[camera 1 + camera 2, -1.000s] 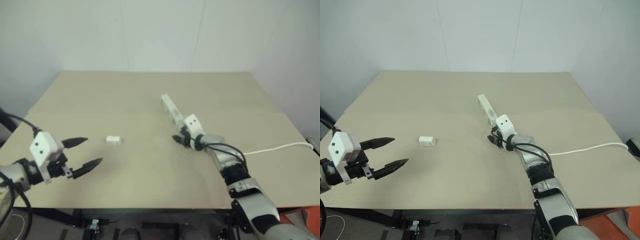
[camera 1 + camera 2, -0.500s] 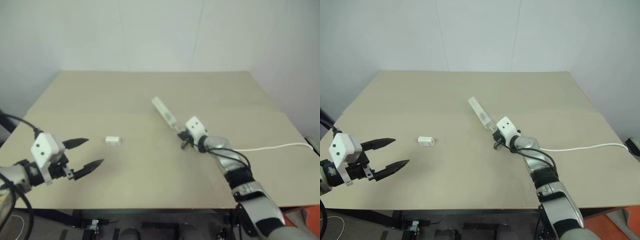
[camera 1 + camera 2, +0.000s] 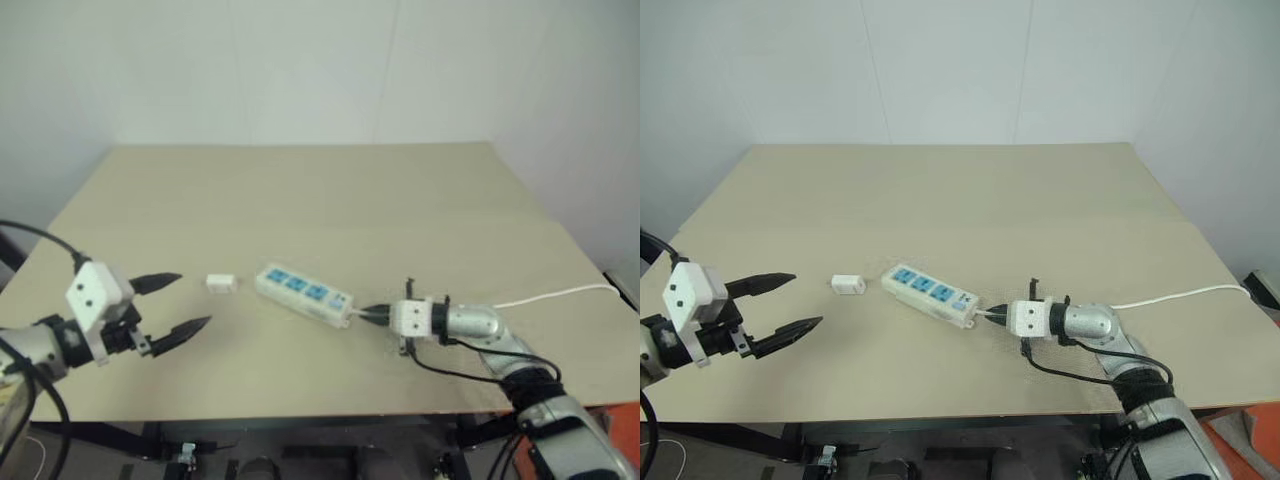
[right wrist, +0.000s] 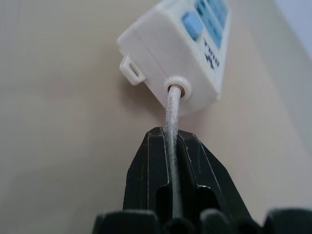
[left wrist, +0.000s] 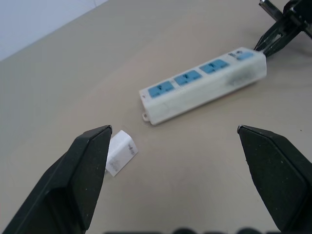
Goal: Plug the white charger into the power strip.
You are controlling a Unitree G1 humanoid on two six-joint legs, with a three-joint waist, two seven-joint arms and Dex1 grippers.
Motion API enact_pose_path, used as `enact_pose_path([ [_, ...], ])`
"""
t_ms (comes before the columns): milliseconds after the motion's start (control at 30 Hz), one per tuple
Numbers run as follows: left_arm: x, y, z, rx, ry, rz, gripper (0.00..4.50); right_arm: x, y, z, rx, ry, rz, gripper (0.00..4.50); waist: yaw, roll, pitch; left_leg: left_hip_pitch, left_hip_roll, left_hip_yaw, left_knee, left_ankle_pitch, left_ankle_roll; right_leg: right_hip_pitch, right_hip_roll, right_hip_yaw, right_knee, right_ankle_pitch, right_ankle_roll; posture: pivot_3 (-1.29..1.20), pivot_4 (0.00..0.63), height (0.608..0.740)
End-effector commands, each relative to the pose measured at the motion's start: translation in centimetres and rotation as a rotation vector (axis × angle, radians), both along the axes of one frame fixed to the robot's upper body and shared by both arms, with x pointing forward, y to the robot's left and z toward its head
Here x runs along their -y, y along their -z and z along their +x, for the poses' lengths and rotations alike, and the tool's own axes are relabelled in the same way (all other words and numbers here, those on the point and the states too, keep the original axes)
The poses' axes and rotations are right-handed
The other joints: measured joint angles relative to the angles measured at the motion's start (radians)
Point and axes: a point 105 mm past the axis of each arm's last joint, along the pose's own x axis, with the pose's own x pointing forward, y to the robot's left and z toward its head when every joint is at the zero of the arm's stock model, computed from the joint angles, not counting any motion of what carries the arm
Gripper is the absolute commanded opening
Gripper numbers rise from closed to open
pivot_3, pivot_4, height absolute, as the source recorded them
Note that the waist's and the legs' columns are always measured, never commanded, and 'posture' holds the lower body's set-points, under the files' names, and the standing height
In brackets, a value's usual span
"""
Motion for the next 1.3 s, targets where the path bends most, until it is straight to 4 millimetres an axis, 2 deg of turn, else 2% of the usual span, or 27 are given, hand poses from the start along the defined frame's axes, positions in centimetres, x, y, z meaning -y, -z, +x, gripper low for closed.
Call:
enact_pose_path([
  [33, 0.4, -0.7, -0.1, 0.031, 0.027, 0.017, 4.5, 1.1, 0.1, 0.9, 0.077, 0.003, -0.096, 0.72, 0.0, 0.0, 0.0, 0.0, 0.0, 0.0, 0.0, 0.0, 0.0, 0.0, 0.0, 0.0, 0.0, 0.0, 0.0, 0.0, 0.15, 0.74],
  [67, 0.4, -0.8, -0.1, 0.031, 0.029, 0.017, 4.5, 1.4, 0.4, 0.9, 0.077, 0.003, -0.121, 0.92, 0.0, 0.0, 0.0, 0.0, 0.0, 0.0, 0.0, 0.0, 0.0, 0.0, 0.0, 0.0, 0.0, 0.0, 0.0, 0.0, 0.15, 0.74],
  [167, 0.5, -0.8, -0.2, 0.031, 0.034, 0.016, 4.5, 2.1, 0.6, 1.1, 0.07, 0.004, -0.146, 1.89, 0.003, -0.001, -0.001, 0.002, 0.0, 0.0, 0.0, 0.0, 0.0, 0.002, 0.0, 0.0, 0.0, 0.002, -0.003, 0.0, 0.15, 0.74],
  [433, 0.5, -0.8, -0.2, 0.027, 0.043, 0.015, 4.5, 4.0, -1.2, -0.1, -0.057, 0.001, -0.04, 4.48, 0.026, -0.002, -0.001, 0.008, -0.001, 0.0, 0.0, 0.0, 0.0, 0.011, -0.001, 0.0, -0.003, 0.001, -0.002, 0.0, 0.15, 0.74],
  [533, 0.6, -0.8, -0.2, 0.026, 0.047, 0.013, 4.5, 3.6, -3.3, -0.4, -0.166, 0.039, 0.181, 4.48, 0.026, -0.002, 0.0, 0.008, 0.0, 0.0, 0.0, 0.0, 0.0, 0.011, -0.001, 0.0, -0.002, 0.001, -0.003, 0.0, 0.15, 0.74],
  [633, 0.6, -0.8, -0.2, 0.025, 0.054, 0.009, 4.5, 2.5, -5.6, -1.0, -0.318, 0.062, 0.437, 4.48, 0.024, -0.001, 0.0, 0.008, 0.0, 0.0, 0.0, 0.0, 0.0, 0.01, -0.001, 0.0, -0.001, 0.002, -0.005, 0.0, 0.15, 0.74],
  [700, 0.6, -0.8, -0.1, 0.026, 0.058, 0.007, 4.5, 1.7, -6.0, -1.1, -0.401, 0.09, 0.543, 4.48, 0.02, -0.001, 0.0, 0.008, 0.0, 0.0, 0.0, 0.0, 0.0, 0.01, -0.001, 0.001, -0.001, 0.002, -0.004, 0.0, 0.15, 0.74],
  [767, 0.7, -0.8, 0.0, 0.027, 0.061, 0.005, 4.5, 0.9, -5.5, -1.1, -0.458, 0.132, 0.606, 4.48, 0.021, -0.001, 0.0, 0.009, 0.0, 0.0, 0.0, 0.0, 0.0, 0.01, 0.0, 0.001, -0.001, 0.0, 0.0, 0.0, 0.15, 0.74],
  [967, 0.7, -0.8, 0.1, 0.028, 0.071, 0.0, 4.5, -1.5, -3.6, -1.4, -0.517, 0.155, 0.619, 4.48, 0.03, -0.001, 0.0, 0.001, -0.001, 0.001, 0.0, 0.0, 0.0, 0.002, -0.001, 0.001, -0.001, -0.001, 0.002, 0.0, 0.15, 0.74],
  [1167, 1.1, -1.2, -0.2, 0.013, 0.131, -0.031, 4.5, -3.4, -3.1, -0.5, -0.523, 0.142, 0.622, 4.48, 0.023, -0.001, 0.0, -0.001, 0.0, 0.001, 0.0, 0.0, 0.0, 0.0, 0.0, 0.001, -0.001, 0.0, 0.0, 0.0, 0.15, 0.74],
  [1300, 1.3, -1.2, -0.7, -0.004, 0.173, -0.039, 4.5, -3.9, -2.6, -0.3, -0.529, 0.134, 0.602, 4.48, 0.024, -0.001, 0.0, -0.001, 0.0, 0.001, 0.0, 0.0, 0.0, 0.0, 0.0, 0.001, 0.0, 0.0, 0.001, 0.0, 0.15, 0.74],
])
